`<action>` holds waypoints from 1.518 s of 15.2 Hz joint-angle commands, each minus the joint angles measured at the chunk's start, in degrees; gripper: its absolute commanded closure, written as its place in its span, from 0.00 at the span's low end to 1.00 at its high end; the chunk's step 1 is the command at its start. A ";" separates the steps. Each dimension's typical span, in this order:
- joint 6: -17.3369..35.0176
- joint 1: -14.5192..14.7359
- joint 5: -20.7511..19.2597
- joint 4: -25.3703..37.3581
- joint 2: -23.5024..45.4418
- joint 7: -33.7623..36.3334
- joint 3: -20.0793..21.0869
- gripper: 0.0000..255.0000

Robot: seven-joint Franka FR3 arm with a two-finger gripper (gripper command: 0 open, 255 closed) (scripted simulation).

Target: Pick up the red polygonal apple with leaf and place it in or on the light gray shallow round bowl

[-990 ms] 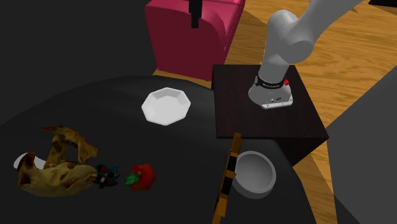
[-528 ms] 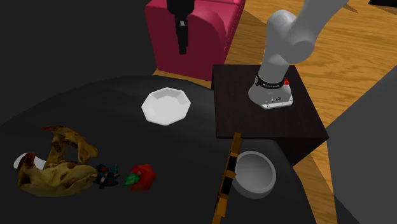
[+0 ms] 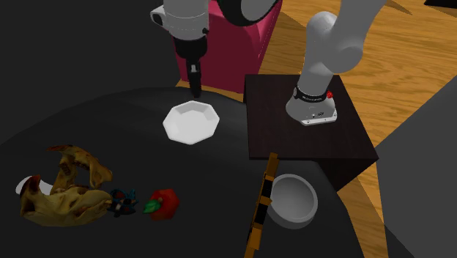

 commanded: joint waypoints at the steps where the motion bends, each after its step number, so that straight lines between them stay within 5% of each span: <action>1: 1.67 0.35 -0.93 2.20 4.25 2.64 1.87 0.00; 11: 6.39 3.97 -10.25 15.42 25.68 15.80 7.29 0.00; 23: 3.18 15.36 -20.85 41.51 53.00 26.04 5.59 0.00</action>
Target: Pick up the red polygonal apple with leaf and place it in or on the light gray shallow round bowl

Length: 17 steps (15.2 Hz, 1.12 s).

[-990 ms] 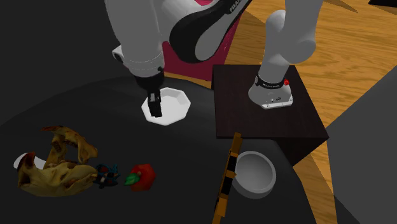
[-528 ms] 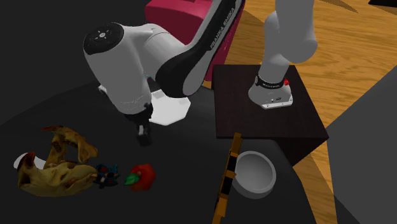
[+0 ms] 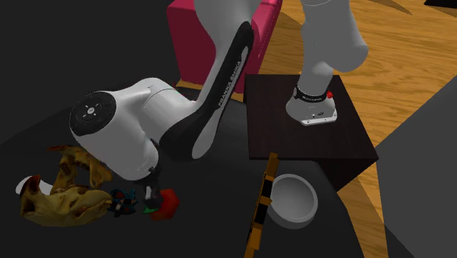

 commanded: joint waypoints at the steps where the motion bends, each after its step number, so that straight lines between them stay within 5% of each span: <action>1: -1.17 2.56 -1.35 5.90 5.28 1.21 -0.65 0.00; 3: -2.03 3.90 -1.83 9.34 8.03 1.48 -1.04 0.00; 17: 1.96 4.13 -3.05 8.17 10.95 2.19 -2.01 0.00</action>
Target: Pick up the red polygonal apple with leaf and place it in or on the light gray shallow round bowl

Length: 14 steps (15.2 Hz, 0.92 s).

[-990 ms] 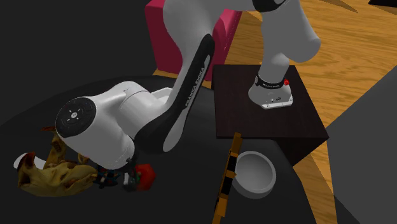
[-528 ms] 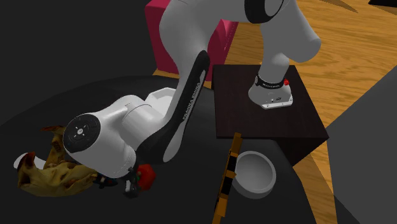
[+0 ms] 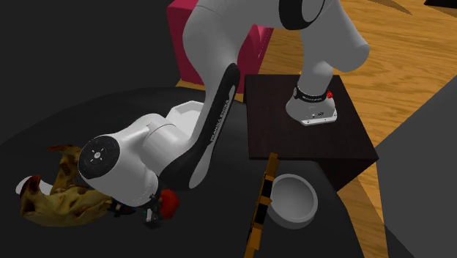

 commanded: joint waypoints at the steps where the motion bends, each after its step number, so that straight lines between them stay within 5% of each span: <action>1: 0.00 0.00 0.00 0.00 0.00 0.00 0.00 0.00; 2: 0.00 0.00 0.00 0.00 0.00 0.00 0.00 1.00; 14: -1.42 -0.24 0.50 0.09 -1.37 -0.34 0.41 1.00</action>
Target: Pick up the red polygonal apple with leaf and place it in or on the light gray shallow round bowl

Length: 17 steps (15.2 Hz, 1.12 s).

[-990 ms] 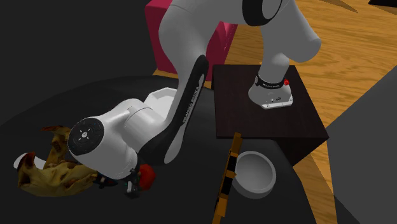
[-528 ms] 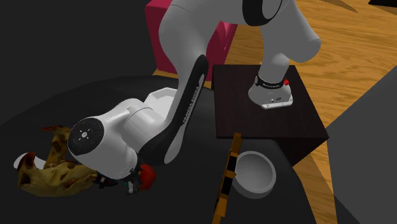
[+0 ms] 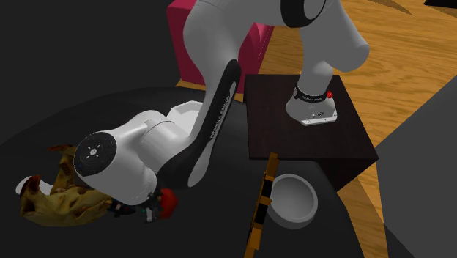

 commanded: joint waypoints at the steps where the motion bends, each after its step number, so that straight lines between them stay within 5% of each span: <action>1: -0.88 -0.17 0.32 0.01 -0.92 -0.20 0.26 1.00; 5: -1.85 -0.21 0.63 0.25 -1.68 -0.34 0.50 1.00; 6: -1.85 -0.21 0.63 0.25 -1.68 -0.34 0.50 0.00; 8: -15.19 -3.13 9.10 15.14 5.88 -3.11 2.01 0.00; 17: -10.28 -3.33 8.36 11.49 7.31 -2.57 1.77 0.00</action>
